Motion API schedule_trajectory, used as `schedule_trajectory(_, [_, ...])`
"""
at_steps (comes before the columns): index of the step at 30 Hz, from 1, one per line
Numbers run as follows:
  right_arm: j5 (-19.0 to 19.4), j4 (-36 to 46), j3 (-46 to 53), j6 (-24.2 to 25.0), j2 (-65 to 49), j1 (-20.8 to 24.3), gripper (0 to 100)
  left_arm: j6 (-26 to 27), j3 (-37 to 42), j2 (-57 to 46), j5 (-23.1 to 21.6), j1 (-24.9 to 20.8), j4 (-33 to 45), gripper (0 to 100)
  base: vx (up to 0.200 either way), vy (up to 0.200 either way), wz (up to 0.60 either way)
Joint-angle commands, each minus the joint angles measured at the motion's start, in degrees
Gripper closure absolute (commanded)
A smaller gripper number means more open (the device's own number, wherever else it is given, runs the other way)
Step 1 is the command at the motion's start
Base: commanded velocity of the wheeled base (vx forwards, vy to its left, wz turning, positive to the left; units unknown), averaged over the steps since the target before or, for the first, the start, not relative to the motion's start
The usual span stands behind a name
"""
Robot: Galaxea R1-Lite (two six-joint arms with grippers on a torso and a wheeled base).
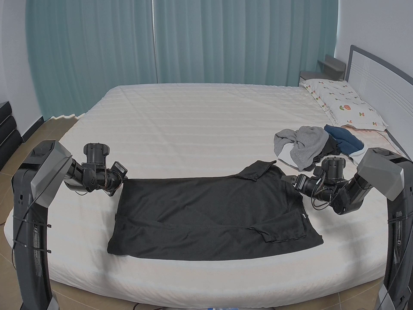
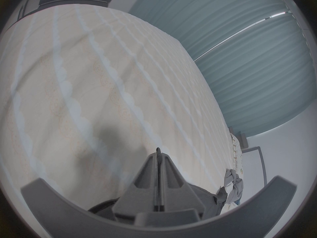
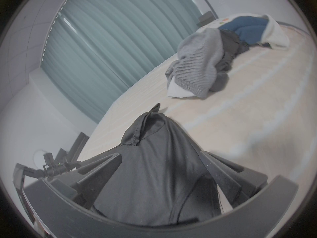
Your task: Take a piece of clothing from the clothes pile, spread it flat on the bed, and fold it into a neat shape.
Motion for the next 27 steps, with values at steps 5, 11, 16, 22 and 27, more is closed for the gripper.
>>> schedule_trajectory(5, [-5.8, 12.2, -20.8, -8.7, 8.4, 2.3, 0, -0.4, 2.9, -1.2, -0.3, -0.1, 0.0, 100, 0.0, 0.0, 0.0])
schedule_trajectory(11, [-6.0, 14.2, -25.4, -8.7, 12.9, 2.2, 0, -0.4, 2.9, -1.2, -0.3, -0.1, 0.0, 100, 0.0, 0.0, 0.0])
schedule_trajectory(16, [-7.4, 13.6, -30.4, -8.5, 15.4, 1.8, 0, -0.4, 2.9, -1.2, -0.3, -0.1, 0.0, 100, 0.0, 0.0, 0.0])
schedule_trajectory(22, [-7.6, 13.8, -32.3, -7.2, 15.7, 1.9, 0, -0.5, 2.9, -1.2, -0.3, -0.1, 0.0, 100, 0.0, 0.0, 0.0])
schedule_trajectory(27, [-7.6, 13.6, -33.3, -7.2, 16.7, 2.0, 100, -0.4, 2.9, -1.1, -0.3, -0.1, 0.0, 100, 0.0, 0.0, 0.0])
